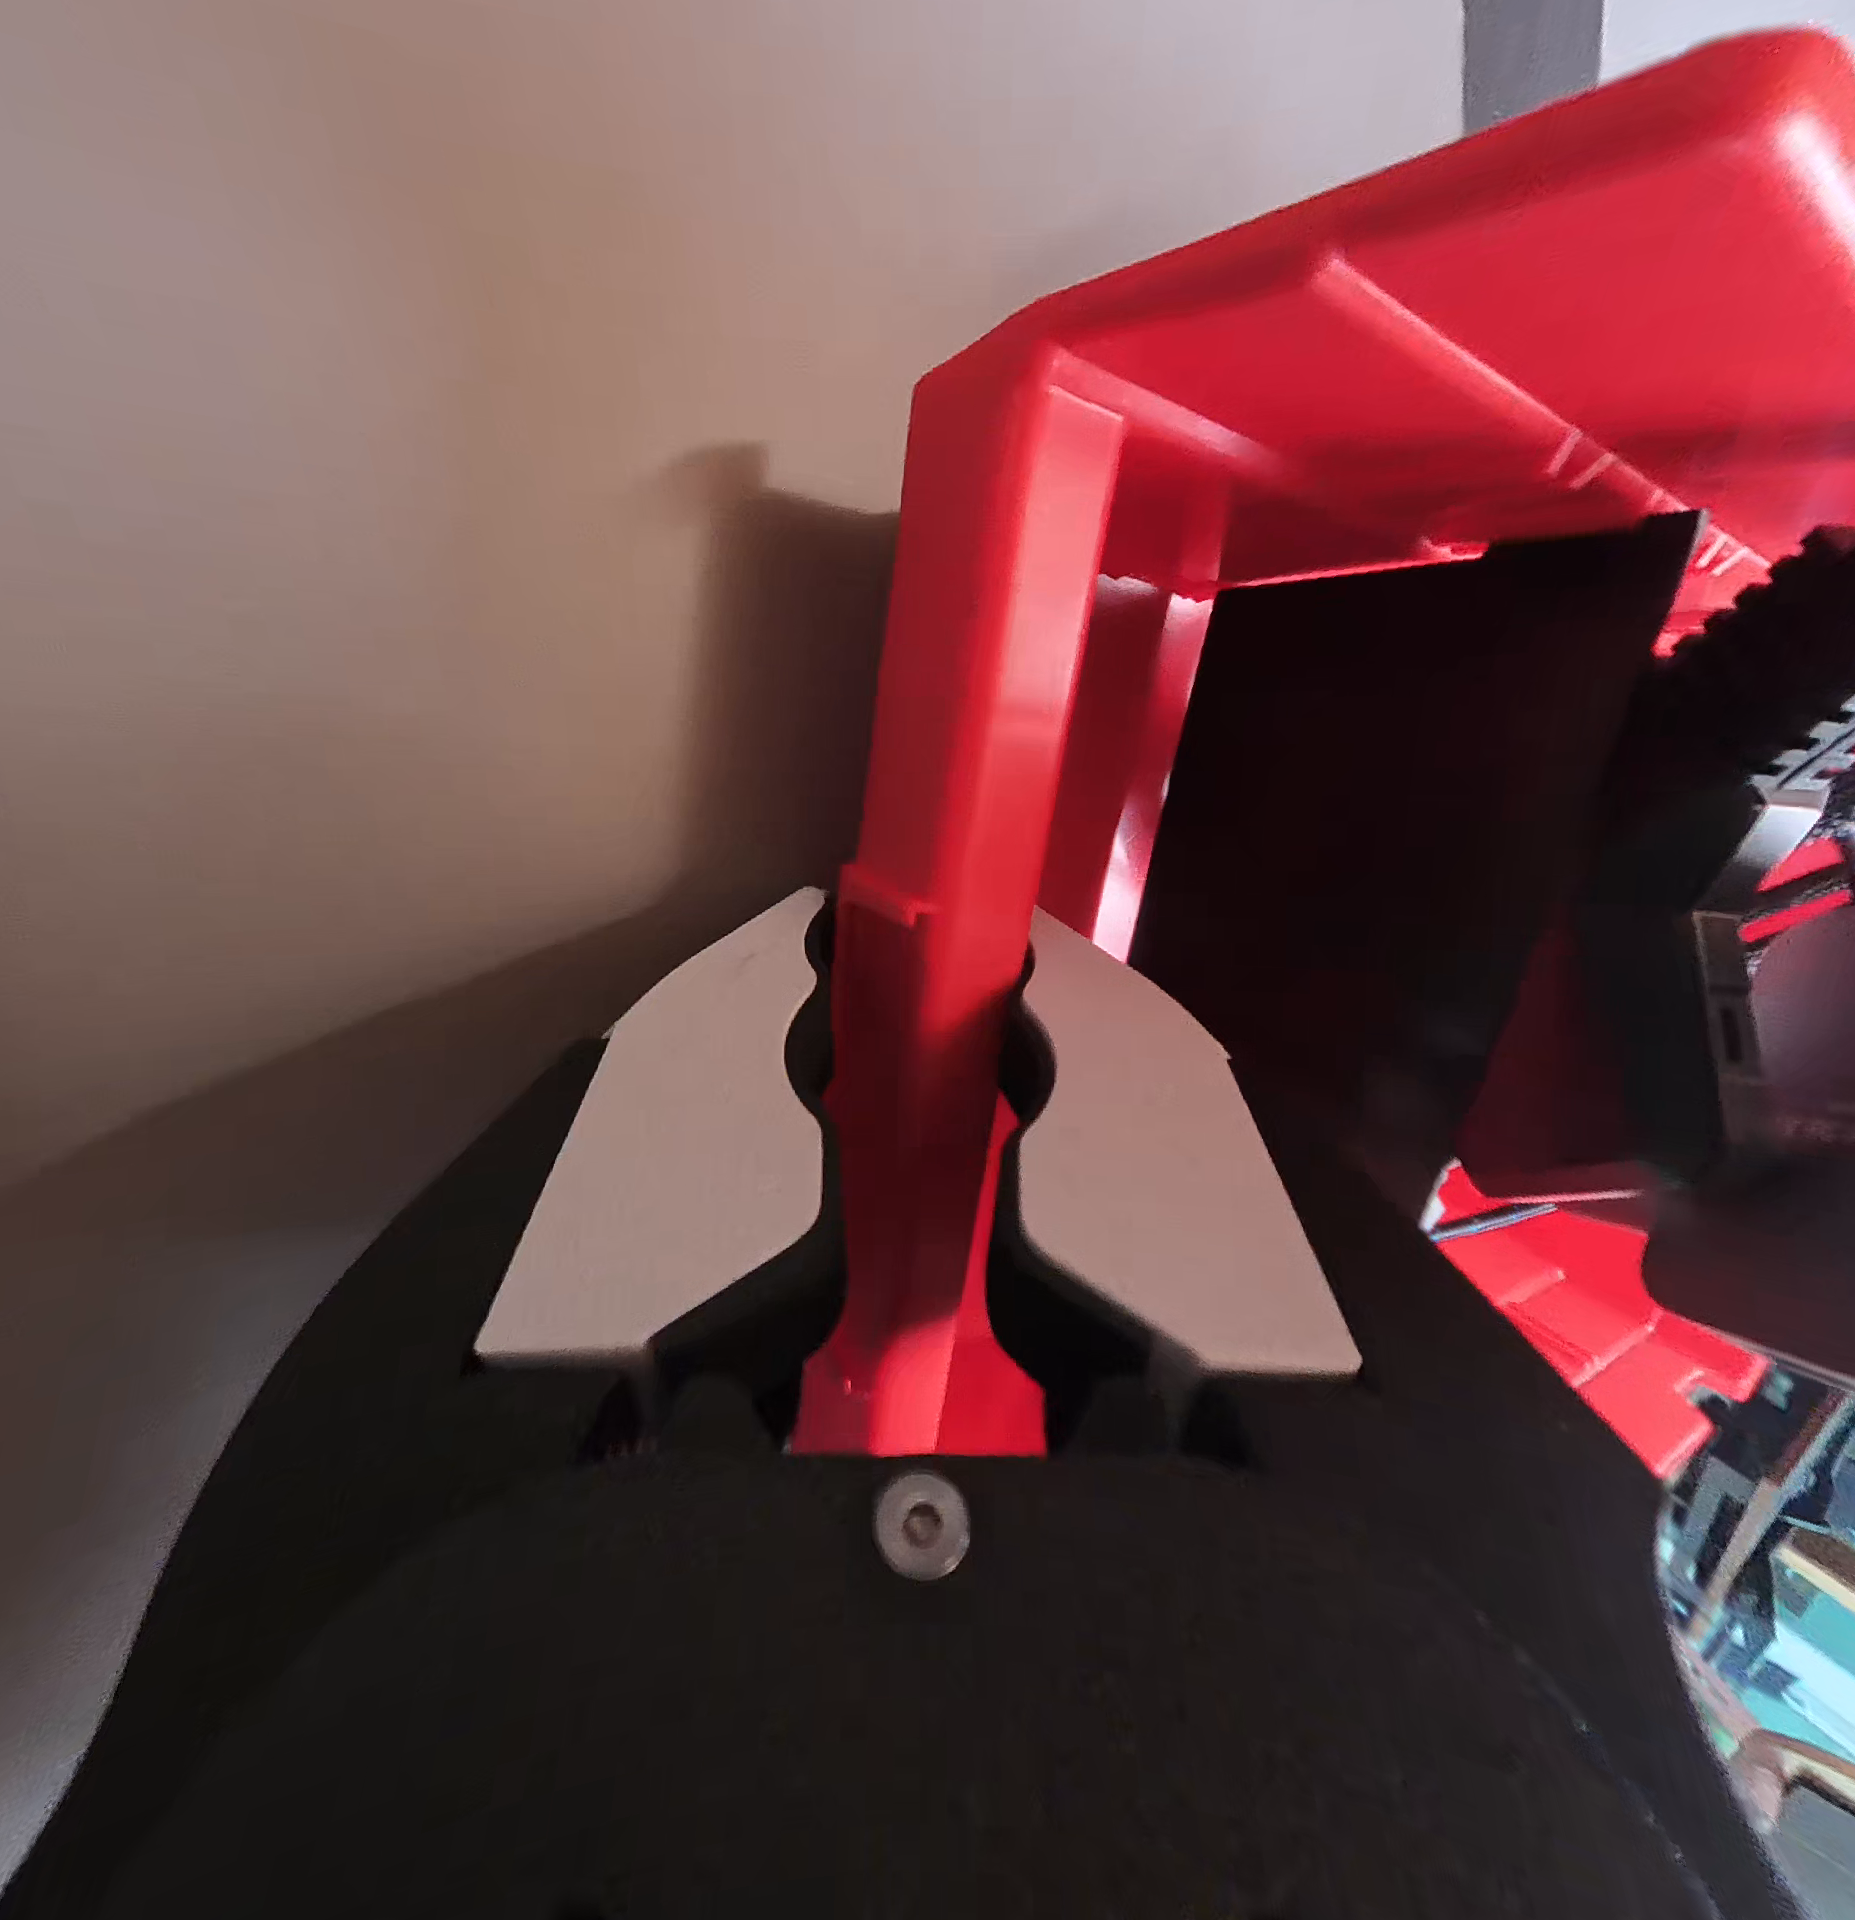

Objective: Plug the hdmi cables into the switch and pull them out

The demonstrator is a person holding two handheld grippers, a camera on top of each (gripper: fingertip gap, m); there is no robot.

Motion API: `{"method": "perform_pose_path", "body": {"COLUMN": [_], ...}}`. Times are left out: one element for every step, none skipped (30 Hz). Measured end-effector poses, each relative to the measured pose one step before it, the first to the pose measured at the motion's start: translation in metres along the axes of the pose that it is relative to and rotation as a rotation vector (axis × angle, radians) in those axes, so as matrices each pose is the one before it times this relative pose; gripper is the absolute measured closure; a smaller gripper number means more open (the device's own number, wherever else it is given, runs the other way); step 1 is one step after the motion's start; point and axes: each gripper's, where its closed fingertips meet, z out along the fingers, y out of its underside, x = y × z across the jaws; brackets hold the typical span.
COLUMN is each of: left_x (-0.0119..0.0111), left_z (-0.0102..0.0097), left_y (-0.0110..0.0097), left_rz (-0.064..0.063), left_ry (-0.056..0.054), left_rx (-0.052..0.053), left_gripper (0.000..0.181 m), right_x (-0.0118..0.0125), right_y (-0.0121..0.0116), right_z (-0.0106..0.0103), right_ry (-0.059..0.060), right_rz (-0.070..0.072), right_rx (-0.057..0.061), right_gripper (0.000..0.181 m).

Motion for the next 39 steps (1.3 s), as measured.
{"method": "perform_pose_path", "body": {"left_x": [-0.00826,-0.00627,-0.00412,-0.00277,-0.00339,-0.00465,-0.00450,-0.00339,-0.00305,-0.00017,0.00288,-0.00122,0.00002,0.00196,0.00109,0.00100,0.00290,0.00493,0.00632,0.00676,0.00668,0.00622,0.00569,0.00501,0.00436,0.00356,0.00288,0.00197,0.00106,0.00037,-0.00088,-0.00239,-0.00264,-0.00198,-0.00067,0.00051,0.00381,0.00807,0.01062], "left_z": [0.00086,0.00233,0.00374,0.00479,0.00582,0.00633,0.00661,0.00655,0.00656,0.00621,0.00245,0.00269,0.00203,0.00196,0.00238,0.00242,0.00215,0.00178,0.00193,0.00231,0.00292,0.00342,0.00374,0.00416,0.00443,0.00480,0.00484,0.00475,0.00446,0.00405,0.00333,0.00221,0.00103,-0.00091,-0.00357,-0.00637,-0.00790,-0.00805,-0.00697], "left_y": [0.02263,0.02373,0.02398,0.02330,0.02201,0.01975,0.01573,0.01130,0.00807,0.00381,-0.00508,-0.00495,-0.00513,-0.00620,-0.00612,-0.00665,-0.00785,-0.00944,-0.01066,-0.01201,-0.01301,-0.01362,-0.01415,-0.01430,-0.01420,-0.01396,-0.01350,-0.01278,-0.01219,-0.01104,-0.01037,-0.00929,-0.00677,-0.00563,-0.00677,-0.00829,-0.00899,-0.00908,-0.00821], "left_rz": [0.0051,-0.0105,-0.0187,-0.0132,-0.0034,0.0052,0.0150,0.0213,0.0256,0.0356,0.0344,0.0383,0.0321,0.0172,0.0056,0.0100,0.0149,0.0218,0.0286,0.0310,0.0318,0.0316,0.0326,0.0348,0.0335,0.0326,0.0336,0.0371,0.0408,0.0431,0.0398,0.0262,0.0064,-0.0180,-0.0402,-0.0572,-0.0677,-0.0764,-0.0871], "left_ry": [-0.0308,-0.0132,0.0018,0.0074,-0.0012,-0.0146,-0.0188,-0.0170,-0.0182,-0.0032,0.0116,-0.0225,-0.0132,0.0026,-0.0079,-0.0130,-0.0002,0.0116,0.0141,0.0122,0.0109,0.0114,0.0134,0.0149,0.0162,0.0154,0.0129,0.0098,0.0062,0.0022,-0.0095,-0.0253,-0.0313,-0.0278,-0.0209,-0.0193,-0.0043,0.0181,0.0275], "left_rx": [-0.0484,-0.0476,-0.0479,-0.0498,-0.0521,-0.0548,-0.0463,-0.0329,-0.0265,-0.0112,0.0377,0.0242,0.0144,0.0097,-0.0013,-0.0017,0.0073,0.0149,0.0166,0.0158,0.0139,0.0139,0.0154,0.0169,0.0170,0.0157,0.0152,0.0170,0.0213,0.0238,0.0284,0.0282,0.0147,0.0125,0.0276,0.0460,0.0554,0.0573,0.0487], "left_gripper": [0.140,0.139,0.138,0.137,0.135,0.134,0.133,0.131,0.130,0.133,0.148,0.149,0.150,0.151,0.152,0.152,0.152,0.152,0.152,0.151,0.151,0.151,0.151,0.151,0.151,0.151,0.151,0.151,0.151,0.150,0.150,0.149,0.147,0.146,0.145,0.143,0.141,0.139,0.137], "right_x": [-0.00394,-0.00508,-0.00591,-0.00691,-0.00800,-0.00831,-0.00850,-0.00828,-0.00779,-0.00776,-0.00801,-0.00837,-0.00880,-0.00888,-0.00845,-0.00812,-0.00777,-0.00694,-0.00632,-0.00654,-0.00406,-0.00436,-0.00419,-0.00052,0.00258,0.00647,0.01018,0.01396,0.01580,0.01527,0.01350,0.01289,0.01125,0.00916,0.00703,0.00447,0.00144,-0.00071,-0.00154], "right_y": [0.00171,0.00168,0.00047,-0.00119,-0.00223,-0.00307,-0.00373,-0.00324,-0.00264,-0.00233,-0.00277,-0.00342,-0.00398,-0.00370,-0.00338,-0.00322,-0.00344,-0.00366,-0.00356,-0.00453,-0.00690,-0.00809,-0.00926,-0.00799,-0.00479,-0.00108,0.00225,0.00510,0.00751,0.00878,0.00942,0.00913,0.00808,0.00803,0.00766,0.00641,0.00516,0.00421,0.00331], "right_z": [-0.00278,-0.00317,-0.00359,-0.00398,-0.00441,-0.00454,-0.00444,-0.00429,-0.00423,-0.00434,-0.00447,-0.00457,-0.00462,-0.00456,-0.00470,-0.00467,-0.00450,-0.00439,-0.00469,-0.00583,-0.00793,-0.01040,-0.01230,-0.01319,-0.01325,-0.01313,-0.01293,-0.01255,-0.01163,-0.00997,-0.00778,-0.00545,-0.00352,-0.00181,-0.00031,0.00106,0.00233,0.00361,0.00494], "right_ry": [-0.0073,-0.0008,0.0017,-0.0016,-0.0050,-0.0037,-0.0036,-0.0049,-0.0015,-0.0028,-0.0026,-0.0046,-0.0058,-0.0037,-0.0002,0.0020,0.0045,0.0103,0.0166,0.0156,0.0265,0.0142,0.0069,0.0218,0.0310,0.0462,0.0607,0.0774,0.0787,0.0649,0.0436,0.0365,0.0283,0.0241,0.0226,0.0171,0.0054,-0.0037,-0.0065], "right_rz": [-0.0086,-0.0205,-0.0181,-0.0140,-0.0199,-0.0245,-0.0209,-0.0160,-0.0252,-0.0273,-0.0296,-0.0239,-0.0189,-0.0190,-0.0178,-0.0116,-0.0027,0.0092,0.0193,0.0327,0.0532,0.0555,0.0605,0.0677,0.0668,0.0632,0.0527,0.0465,0.0450,0.0550,0.0733,0.0859,0.0806,0.0658,0.0522,0.0443,0.0387,0.0360,0.0325], "right_rx": [0.0097,0.0083,0.0123,0.0171,0.0178,0.0164,0.0153,0.0083,0.0043,0.0038,0.0082,0.0153,0.0211,0.0197,0.0173,0.0183,0.0220,0.0236,0.0203,0.0252,0.0415,0.0551,0.0664,0.0633,0.0492,0.0330,0.0200,0.0093,0.0001,-0.0017,-0.0041,-0.0025,0.0024,-0.0043,-0.0084,-0.0045,-0.0014,-0.0020,-0.0028], "right_gripper": [0.153,0.153,0.152,0.152,0.152,0.152,0.152,0.152,0.152,0.152,0.152,0.152,0.152,0.152,0.152,0.152,0.152,0.151,0.150,0.151,0.149,0.148,0.148,0.148,0.150,0.150,0.150,0.151,0.151,0.151,0.151,0.151,0.149,0.146,0.143,0.141,0.140,0.138,0.137]}}
